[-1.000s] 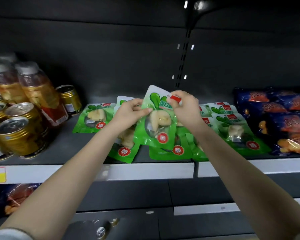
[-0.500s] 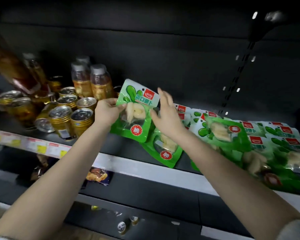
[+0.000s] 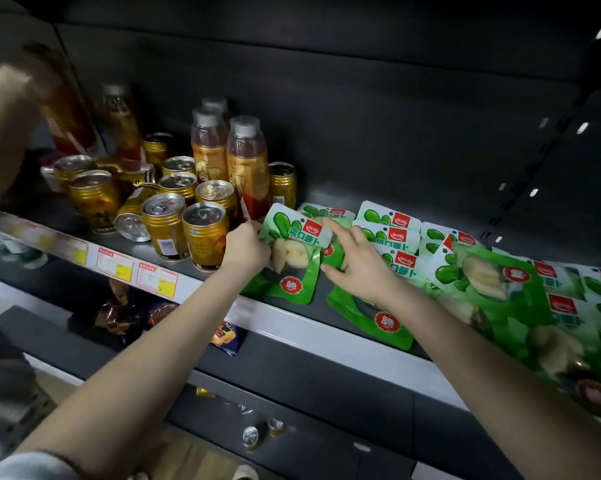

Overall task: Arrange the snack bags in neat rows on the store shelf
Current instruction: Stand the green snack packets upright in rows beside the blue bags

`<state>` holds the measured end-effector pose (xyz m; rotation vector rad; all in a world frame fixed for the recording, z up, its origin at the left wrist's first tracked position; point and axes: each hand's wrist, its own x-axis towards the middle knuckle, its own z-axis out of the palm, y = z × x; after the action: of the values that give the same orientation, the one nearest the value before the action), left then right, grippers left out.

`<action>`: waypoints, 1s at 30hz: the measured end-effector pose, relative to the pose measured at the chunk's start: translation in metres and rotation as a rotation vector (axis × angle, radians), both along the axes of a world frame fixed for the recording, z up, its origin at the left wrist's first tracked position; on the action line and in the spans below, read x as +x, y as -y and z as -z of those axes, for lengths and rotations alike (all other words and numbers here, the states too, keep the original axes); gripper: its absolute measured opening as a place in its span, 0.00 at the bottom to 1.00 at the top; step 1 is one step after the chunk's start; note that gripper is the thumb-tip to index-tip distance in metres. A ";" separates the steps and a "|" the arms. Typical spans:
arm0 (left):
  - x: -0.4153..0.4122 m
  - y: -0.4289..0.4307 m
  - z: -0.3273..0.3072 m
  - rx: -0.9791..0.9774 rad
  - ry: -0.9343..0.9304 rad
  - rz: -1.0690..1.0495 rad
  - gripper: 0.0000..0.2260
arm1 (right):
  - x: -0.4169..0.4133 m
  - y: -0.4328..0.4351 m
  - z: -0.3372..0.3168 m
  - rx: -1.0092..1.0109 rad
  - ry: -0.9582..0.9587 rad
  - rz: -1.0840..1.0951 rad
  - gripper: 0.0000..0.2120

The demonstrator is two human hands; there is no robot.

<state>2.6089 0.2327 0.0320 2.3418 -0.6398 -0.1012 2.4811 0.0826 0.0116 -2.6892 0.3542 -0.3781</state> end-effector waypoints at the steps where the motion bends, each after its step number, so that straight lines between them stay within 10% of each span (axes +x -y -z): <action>1: 0.000 0.000 0.002 -0.005 0.002 0.001 0.12 | -0.001 -0.001 0.000 0.003 0.009 -0.001 0.37; 10: -0.018 0.002 0.016 -0.061 -0.021 0.097 0.15 | 0.000 0.008 0.001 0.243 0.149 0.226 0.27; 18: -0.024 0.002 0.024 -0.105 0.096 0.183 0.26 | -0.001 -0.003 0.008 -0.305 -0.247 0.013 0.27; 30: -0.023 0.010 0.035 0.314 0.183 0.448 0.28 | -0.001 -0.007 0.005 -0.325 -0.391 0.041 0.29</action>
<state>2.5857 0.2227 -0.0029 2.4785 -1.3164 -0.2031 2.4805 0.0899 0.0064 -3.0773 0.4965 0.0960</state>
